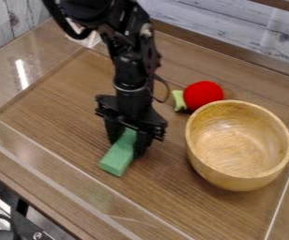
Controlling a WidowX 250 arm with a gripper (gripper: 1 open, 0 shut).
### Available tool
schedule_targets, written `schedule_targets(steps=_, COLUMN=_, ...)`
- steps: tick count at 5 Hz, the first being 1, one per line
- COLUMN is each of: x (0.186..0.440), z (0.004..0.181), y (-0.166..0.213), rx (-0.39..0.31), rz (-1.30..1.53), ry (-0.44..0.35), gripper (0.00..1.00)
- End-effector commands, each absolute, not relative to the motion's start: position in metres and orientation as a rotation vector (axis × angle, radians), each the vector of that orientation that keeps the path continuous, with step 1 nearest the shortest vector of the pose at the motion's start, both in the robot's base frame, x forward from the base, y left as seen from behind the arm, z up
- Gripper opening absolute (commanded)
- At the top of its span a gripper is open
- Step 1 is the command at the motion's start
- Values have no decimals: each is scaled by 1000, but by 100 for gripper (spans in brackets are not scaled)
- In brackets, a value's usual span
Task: Put the green object in the brown bowl
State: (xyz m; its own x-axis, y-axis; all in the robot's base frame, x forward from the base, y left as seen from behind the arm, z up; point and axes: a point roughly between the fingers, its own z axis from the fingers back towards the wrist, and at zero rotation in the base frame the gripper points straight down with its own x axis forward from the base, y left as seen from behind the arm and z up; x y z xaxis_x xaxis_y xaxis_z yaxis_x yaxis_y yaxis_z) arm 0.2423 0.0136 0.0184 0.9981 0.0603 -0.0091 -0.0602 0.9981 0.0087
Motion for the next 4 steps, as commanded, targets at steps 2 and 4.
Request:
schedule_targets(steps=2, x=262, z=36, y=9, rx=-6, rz=74, ry=-74, gripper=0)
schedule_targets(steps=4, x=265, z=42, y=21, rx=-8, rz=66, ry=-80, gripper=0)
